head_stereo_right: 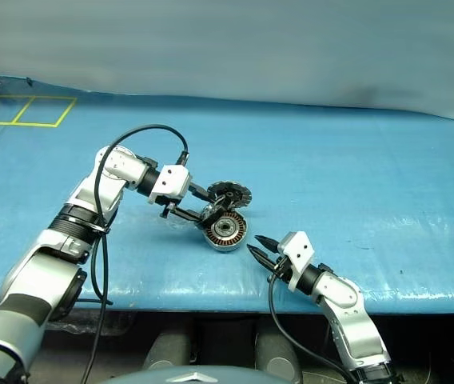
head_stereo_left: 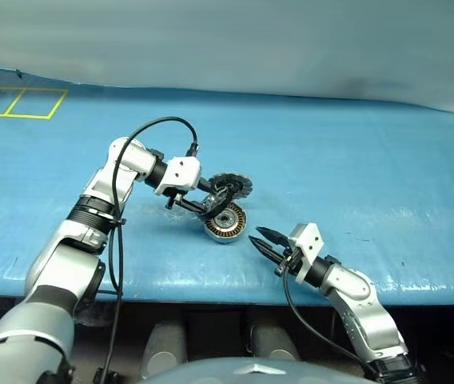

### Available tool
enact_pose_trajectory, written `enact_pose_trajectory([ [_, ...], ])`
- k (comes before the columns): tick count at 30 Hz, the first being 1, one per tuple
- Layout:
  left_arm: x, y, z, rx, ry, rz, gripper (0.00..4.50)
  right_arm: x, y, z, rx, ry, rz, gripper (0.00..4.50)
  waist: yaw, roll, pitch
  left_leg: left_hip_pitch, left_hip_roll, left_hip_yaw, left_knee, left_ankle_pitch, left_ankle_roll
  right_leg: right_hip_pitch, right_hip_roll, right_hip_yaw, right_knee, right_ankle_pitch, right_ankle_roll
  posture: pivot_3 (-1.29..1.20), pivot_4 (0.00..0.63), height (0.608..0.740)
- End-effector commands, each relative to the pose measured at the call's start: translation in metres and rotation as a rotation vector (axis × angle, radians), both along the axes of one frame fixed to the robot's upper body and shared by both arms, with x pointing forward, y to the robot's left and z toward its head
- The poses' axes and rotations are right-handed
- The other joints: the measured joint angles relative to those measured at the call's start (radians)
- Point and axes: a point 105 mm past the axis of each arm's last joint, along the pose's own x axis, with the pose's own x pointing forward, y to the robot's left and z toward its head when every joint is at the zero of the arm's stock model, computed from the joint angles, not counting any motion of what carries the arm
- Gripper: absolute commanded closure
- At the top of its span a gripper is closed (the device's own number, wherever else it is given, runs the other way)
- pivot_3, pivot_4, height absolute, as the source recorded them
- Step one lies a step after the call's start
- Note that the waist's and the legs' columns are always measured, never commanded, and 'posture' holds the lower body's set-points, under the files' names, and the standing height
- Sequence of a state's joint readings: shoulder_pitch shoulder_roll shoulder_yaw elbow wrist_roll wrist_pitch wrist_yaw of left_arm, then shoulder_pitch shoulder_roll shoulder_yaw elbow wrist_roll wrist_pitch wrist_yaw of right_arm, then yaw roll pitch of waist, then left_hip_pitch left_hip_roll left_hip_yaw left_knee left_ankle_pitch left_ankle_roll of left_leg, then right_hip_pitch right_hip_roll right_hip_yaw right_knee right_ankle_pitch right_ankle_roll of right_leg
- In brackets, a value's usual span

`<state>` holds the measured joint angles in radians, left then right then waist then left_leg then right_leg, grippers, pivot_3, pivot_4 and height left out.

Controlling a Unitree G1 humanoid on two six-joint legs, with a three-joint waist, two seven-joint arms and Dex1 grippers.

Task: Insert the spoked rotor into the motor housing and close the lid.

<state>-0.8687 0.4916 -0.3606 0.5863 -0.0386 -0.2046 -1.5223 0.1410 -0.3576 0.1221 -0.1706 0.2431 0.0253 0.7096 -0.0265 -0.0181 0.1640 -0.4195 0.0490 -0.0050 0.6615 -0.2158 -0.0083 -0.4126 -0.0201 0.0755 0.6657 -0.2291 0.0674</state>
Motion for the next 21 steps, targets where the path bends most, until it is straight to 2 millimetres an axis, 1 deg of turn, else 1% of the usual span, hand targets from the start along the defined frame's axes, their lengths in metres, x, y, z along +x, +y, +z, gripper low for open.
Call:
enact_pose_trajectory([
  [1, 0.003, -0.004, 0.009, -0.007, -0.041, -0.020, 2.69, 0.001, 0.000, 0.009, 0.012, -0.046, -0.008, 3.17, 0.000, 0.000, 0.000, 0.000, 0.000, 0.000, 0.000, 0.000, 0.000, 0.000, 0.000, 0.000, 0.000, 0.000, 0.000, 0.00, 0.150, 0.740],
  [14, 0.004, -0.006, 0.000, 0.030, -0.055, -0.038, 2.69, 0.002, -0.002, 0.009, 0.006, -0.052, -0.026, 3.17, 0.000, 0.000, 0.000, 0.000, 0.000, 0.000, 0.000, 0.000, 0.000, 0.000, 0.000, 0.000, 0.000, 0.000, 0.000, 0.00, 0.150, 0.740],
  [21, 0.005, -0.008, -0.001, 0.029, -0.064, -0.039, 2.69, 0.002, -0.002, 0.008, 0.006, -0.053, -0.029, 3.17, 0.000, 0.000, 0.000, 0.000, 0.000, 0.000, 0.000, 0.000, 0.000, 0.000, 0.000, 0.000, 0.000, 0.000, 0.000, 0.00, 0.150, 0.740],
])
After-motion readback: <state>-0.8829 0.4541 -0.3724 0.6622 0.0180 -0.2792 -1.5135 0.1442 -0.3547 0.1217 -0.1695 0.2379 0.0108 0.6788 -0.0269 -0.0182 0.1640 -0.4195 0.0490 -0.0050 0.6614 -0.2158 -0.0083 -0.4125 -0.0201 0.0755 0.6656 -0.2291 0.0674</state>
